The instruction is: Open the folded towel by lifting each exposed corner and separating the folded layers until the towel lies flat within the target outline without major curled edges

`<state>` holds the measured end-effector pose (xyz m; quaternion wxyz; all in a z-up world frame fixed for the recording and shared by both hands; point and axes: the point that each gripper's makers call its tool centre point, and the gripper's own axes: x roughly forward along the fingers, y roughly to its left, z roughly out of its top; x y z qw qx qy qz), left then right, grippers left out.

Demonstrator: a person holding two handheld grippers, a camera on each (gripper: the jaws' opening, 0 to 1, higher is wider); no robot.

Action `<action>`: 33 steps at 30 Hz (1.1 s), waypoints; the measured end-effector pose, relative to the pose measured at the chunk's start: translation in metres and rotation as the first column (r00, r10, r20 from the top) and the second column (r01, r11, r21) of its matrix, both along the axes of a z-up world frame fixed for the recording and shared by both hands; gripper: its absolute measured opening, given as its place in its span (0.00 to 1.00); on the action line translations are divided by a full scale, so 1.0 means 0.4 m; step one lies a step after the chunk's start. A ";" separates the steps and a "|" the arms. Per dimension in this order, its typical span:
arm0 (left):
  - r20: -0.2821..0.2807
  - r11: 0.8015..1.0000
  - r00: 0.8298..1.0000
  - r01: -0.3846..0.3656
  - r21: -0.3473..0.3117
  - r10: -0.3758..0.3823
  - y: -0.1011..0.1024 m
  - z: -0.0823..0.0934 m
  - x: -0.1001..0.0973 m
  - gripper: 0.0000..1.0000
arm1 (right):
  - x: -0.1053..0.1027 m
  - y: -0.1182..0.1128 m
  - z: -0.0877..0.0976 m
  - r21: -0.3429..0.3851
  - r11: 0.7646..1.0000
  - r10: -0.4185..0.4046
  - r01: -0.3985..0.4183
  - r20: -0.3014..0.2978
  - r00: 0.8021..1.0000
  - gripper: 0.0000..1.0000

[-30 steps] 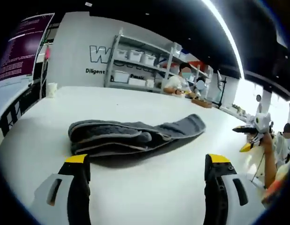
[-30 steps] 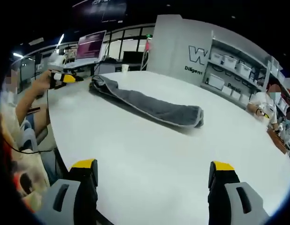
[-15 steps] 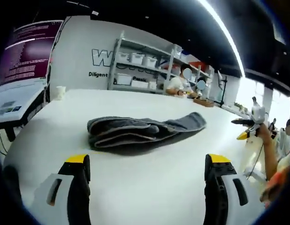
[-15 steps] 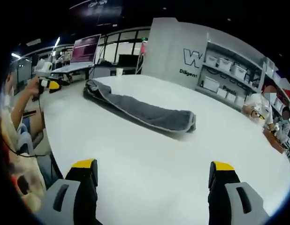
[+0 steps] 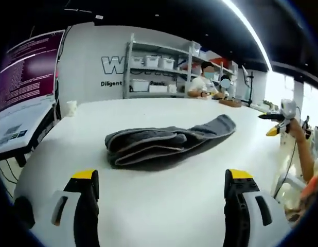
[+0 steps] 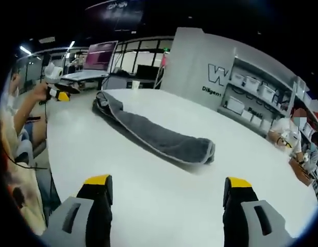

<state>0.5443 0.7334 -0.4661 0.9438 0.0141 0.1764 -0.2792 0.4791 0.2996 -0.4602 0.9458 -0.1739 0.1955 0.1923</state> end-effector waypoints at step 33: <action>0.034 0.991 0.994 -0.108 0.080 0.106 0.088 -0.021 0.265 0.53 | 0.239 -0.034 -0.105 -0.284 0.950 0.113 -0.133 -0.083 0.990 0.56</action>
